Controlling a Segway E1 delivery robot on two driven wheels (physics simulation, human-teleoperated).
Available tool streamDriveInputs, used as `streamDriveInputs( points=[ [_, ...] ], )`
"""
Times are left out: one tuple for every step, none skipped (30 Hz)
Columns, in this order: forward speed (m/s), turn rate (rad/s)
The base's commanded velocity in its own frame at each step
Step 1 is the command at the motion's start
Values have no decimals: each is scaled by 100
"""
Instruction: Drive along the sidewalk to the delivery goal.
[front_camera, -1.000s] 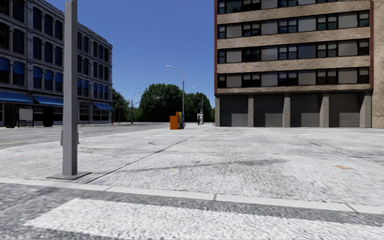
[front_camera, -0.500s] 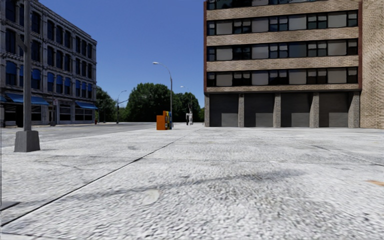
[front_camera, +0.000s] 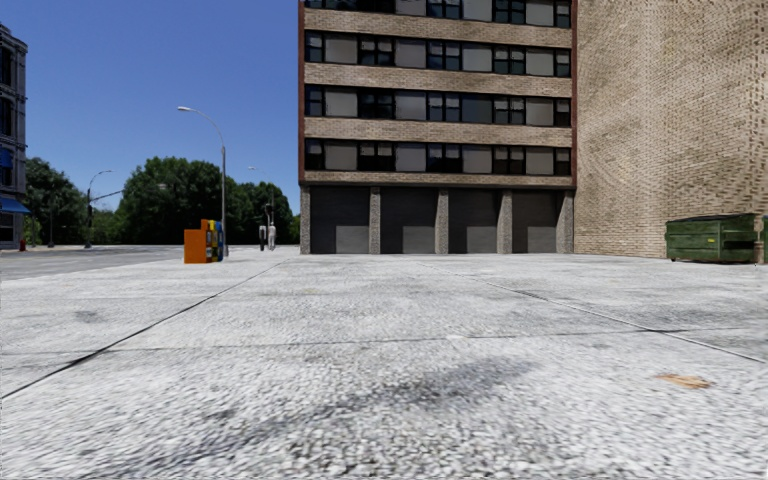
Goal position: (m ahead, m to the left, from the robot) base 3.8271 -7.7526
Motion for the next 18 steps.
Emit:
streamDriveInputs(
  points=[
    [156, -69],
    [157, -69],
    [159, -69],
    [160, -69],
    [160, -69],
    [160, -69],
    [161, -69],
    [161, -69],
    [161, -69],
    [161, -69],
    [161, -69],
    [161, -69],
    [161, -69],
    [165, -69],
    [171, -69],
    [171, -69],
    [175, -69],
    [177, -69]
  ],
)
